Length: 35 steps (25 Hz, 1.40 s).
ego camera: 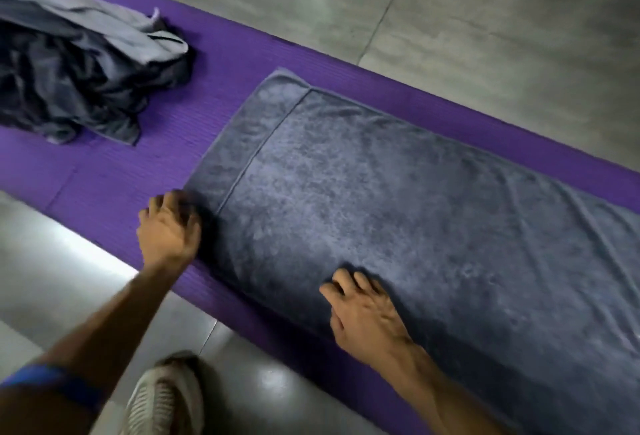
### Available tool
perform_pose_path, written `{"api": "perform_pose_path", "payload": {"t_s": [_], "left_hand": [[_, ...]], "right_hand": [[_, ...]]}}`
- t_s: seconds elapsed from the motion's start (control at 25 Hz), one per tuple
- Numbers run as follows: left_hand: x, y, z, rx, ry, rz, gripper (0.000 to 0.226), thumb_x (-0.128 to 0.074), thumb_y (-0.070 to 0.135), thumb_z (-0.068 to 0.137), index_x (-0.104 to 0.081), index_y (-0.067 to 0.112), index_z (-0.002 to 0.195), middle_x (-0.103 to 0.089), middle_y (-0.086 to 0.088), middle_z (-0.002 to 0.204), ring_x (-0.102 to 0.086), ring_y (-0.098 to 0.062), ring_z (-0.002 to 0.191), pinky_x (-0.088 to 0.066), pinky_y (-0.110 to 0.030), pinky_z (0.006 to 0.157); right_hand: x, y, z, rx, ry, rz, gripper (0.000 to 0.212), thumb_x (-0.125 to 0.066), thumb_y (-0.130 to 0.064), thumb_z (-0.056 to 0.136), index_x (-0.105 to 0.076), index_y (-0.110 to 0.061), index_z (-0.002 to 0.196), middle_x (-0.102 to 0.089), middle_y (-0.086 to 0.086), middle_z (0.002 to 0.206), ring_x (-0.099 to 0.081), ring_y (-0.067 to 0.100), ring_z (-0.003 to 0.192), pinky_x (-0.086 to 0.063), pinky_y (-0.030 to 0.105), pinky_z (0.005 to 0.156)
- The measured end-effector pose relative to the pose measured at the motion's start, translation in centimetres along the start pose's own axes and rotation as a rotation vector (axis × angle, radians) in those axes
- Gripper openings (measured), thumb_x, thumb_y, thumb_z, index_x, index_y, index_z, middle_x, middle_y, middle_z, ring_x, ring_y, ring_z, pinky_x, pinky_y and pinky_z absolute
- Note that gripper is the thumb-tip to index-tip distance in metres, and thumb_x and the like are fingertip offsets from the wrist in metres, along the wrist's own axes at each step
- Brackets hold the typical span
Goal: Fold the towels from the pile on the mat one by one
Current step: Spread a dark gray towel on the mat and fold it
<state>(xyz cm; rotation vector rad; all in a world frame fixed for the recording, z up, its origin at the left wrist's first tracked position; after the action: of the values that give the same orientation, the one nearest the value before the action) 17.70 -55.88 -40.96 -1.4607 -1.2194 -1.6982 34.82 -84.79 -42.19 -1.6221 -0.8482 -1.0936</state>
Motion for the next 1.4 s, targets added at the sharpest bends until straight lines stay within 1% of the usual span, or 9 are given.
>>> {"api": "perform_pose_path", "payload": {"t_s": [0.12, 0.28, 0.4, 0.52, 0.76, 0.96, 1.08, 1.2, 1.4], "left_hand": [[-0.2, -1.3, 3.7, 0.193, -0.154, 0.055, 0.047, -0.060, 0.037, 0.086, -0.055, 0.012, 0.126, -0.054, -0.023, 0.120, -0.051, -0.047, 0.111, -0.045, -0.056, 0.089], [1.1, -0.1, 5.3, 0.209, -0.270, -0.146, 0.045, -0.073, 0.044, 0.065, -0.067, 0.006, 0.088, -0.068, -0.020, 0.084, -0.067, -0.034, 0.086, -0.050, -0.041, 0.072], [2.4, 3.3, 3.9, 0.182, -0.191, 0.005, 0.023, -0.076, 0.028, 0.076, -0.064, 0.013, 0.088, -0.068, -0.020, 0.092, -0.065, -0.039, 0.093, -0.050, -0.044, 0.077], [2.7, 10.1, 0.3, -0.122, -0.118, 0.144, 0.022, -0.071, 0.021, 0.075, -0.060, 0.016, 0.093, -0.067, -0.016, 0.092, -0.065, -0.041, 0.087, -0.051, -0.044, 0.073], [-1.2, 22.8, -11.7, -0.760, -0.142, 0.247, 0.047, -0.086, 0.020, 0.042, -0.072, 0.016, 0.086, -0.062, -0.004, 0.059, -0.058, -0.025, 0.042, -0.041, -0.025, 0.034], [-4.6, 22.7, -17.7, -0.810, -0.206, 0.136, 0.037, -0.058, 0.023, 0.055, -0.072, 0.021, 0.090, -0.065, 0.002, 0.075, -0.063, -0.019, 0.056, -0.048, -0.026, 0.043], [-4.6, 20.8, -18.5, -0.730, -0.257, 0.052, 0.037, -0.065, 0.024, 0.051, -0.070, 0.025, 0.089, -0.064, 0.007, 0.078, -0.063, -0.017, 0.062, -0.048, -0.025, 0.045], [-4.0, 19.7, -18.7, -0.701, -0.293, -0.038, 0.042, -0.073, 0.026, 0.048, -0.058, 0.028, 0.088, -0.059, 0.010, 0.082, -0.057, -0.013, 0.072, -0.046, -0.023, 0.039], [-3.8, 19.2, -19.3, -0.678, -0.259, -0.201, 0.033, -0.042, 0.029, 0.068, -0.051, 0.030, 0.099, -0.049, 0.014, 0.100, -0.048, -0.011, 0.084, -0.047, -0.023, 0.038]], "right_hand": [[0.6, 0.4, 0.9, -0.015, -0.063, 0.076, 0.028, -0.064, -0.023, 0.074, -0.057, -0.028, 0.100, -0.051, -0.005, 0.105, -0.057, 0.020, 0.090, -0.054, 0.033, 0.074], [1.0, 0.7, 1.4, -0.057, -0.101, 0.203, 0.019, -0.055, -0.027, 0.084, -0.054, -0.029, 0.103, -0.047, -0.007, 0.110, -0.052, 0.018, 0.101, -0.045, 0.033, 0.088], [1.4, 1.3, 1.7, -0.225, -0.079, 0.463, 0.012, -0.057, -0.028, 0.089, -0.062, -0.030, 0.100, -0.057, -0.013, 0.104, -0.056, 0.007, 0.100, -0.043, 0.022, 0.091], [2.8, 2.8, 1.6, -0.491, 0.021, 0.787, 0.013, -0.063, -0.021, 0.088, -0.069, -0.031, 0.094, -0.068, -0.015, 0.090, -0.062, 0.002, 0.086, -0.048, 0.018, 0.082], [6.2, 10.0, -0.1, -0.742, 0.349, 0.997, 0.021, -0.065, -0.018, 0.083, -0.066, -0.039, 0.082, -0.070, -0.012, 0.078, -0.066, 0.009, 0.070, -0.053, 0.028, 0.069], [7.4, 14.1, 3.9, -0.822, 0.224, 0.940, 0.020, -0.068, -0.016, 0.084, -0.066, -0.032, 0.096, -0.070, -0.005, 0.100, -0.065, 0.017, 0.089, -0.054, 0.034, 0.083], [8.0, 13.3, 8.5, -0.727, 0.213, 0.965, 0.029, -0.072, -0.014, 0.082, -0.070, -0.024, 0.109, -0.067, -0.001, 0.108, -0.062, 0.015, 0.102, -0.048, 0.026, 0.088], [9.1, 12.1, 12.8, -0.734, 0.225, 1.162, 0.037, -0.074, -0.017, 0.081, -0.067, -0.020, 0.117, -0.064, 0.000, 0.115, -0.057, 0.011, 0.102, -0.042, 0.019, 0.079], [9.1, 12.6, 13.7, -0.828, 0.394, 1.503, 0.050, -0.076, -0.010, 0.078, -0.063, -0.014, 0.127, -0.056, -0.004, 0.132, -0.055, 0.009, 0.114, -0.045, 0.020, 0.093]]}}
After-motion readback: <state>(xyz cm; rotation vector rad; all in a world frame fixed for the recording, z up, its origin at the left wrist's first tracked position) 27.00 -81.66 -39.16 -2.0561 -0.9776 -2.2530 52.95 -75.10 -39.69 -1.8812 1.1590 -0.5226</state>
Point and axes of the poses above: each hand's wrist, its own z-axis towards the middle knuckle, its own x-axis out of the back of the hand, y = z × x, the point moved 1 cm from there along z, towards the middle knuckle
